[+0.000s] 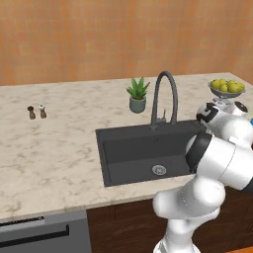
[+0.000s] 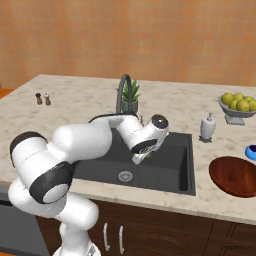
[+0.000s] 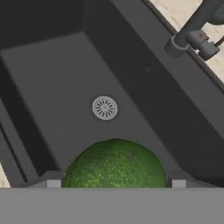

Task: Pick the avocado from the sink and place it in the bowl. Then pick the bowl and place it in the microwave. Then close the microwave door and press the start button.

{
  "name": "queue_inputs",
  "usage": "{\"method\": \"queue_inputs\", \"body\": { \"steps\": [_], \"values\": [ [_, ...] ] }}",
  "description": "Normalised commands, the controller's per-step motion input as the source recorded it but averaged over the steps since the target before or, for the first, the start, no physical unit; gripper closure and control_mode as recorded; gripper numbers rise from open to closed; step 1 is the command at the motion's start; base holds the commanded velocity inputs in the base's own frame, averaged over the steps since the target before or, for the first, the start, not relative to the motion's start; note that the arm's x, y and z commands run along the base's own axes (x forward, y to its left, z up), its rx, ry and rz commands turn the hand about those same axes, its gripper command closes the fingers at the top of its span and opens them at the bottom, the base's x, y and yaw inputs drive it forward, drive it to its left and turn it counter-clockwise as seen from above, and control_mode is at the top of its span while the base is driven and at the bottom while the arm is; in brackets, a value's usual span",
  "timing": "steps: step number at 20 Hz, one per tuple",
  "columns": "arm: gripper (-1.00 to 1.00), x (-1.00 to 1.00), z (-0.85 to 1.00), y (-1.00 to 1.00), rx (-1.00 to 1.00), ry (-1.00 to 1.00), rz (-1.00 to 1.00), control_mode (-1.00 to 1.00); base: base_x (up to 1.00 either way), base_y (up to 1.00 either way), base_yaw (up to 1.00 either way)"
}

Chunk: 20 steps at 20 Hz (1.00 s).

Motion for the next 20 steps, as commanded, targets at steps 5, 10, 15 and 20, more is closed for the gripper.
{"method": "queue_inputs", "body": {
  "steps": [5, 10, 15, 20],
  "values": [
    [1.0, -0.18, 0.72, -0.39, -0.15, 0.26, -0.5, -1.0, 0.0, 0.0, 0.0],
    [1.0, -0.17, 0.49, -0.61, -0.02, 0.19, -0.34, -1.0, 0.0, 0.0, 0.0],
    [1.0, -0.18, 0.28, -0.56, 0.0, 0.0, -0.18, -1.0, 0.0, 0.0, 0.0],
    [1.0, 0.0, 0.08, -0.37, 0.0, -0.01, -0.13, -1.0, 0.0, 0.0, 0.0]
  ]
}}
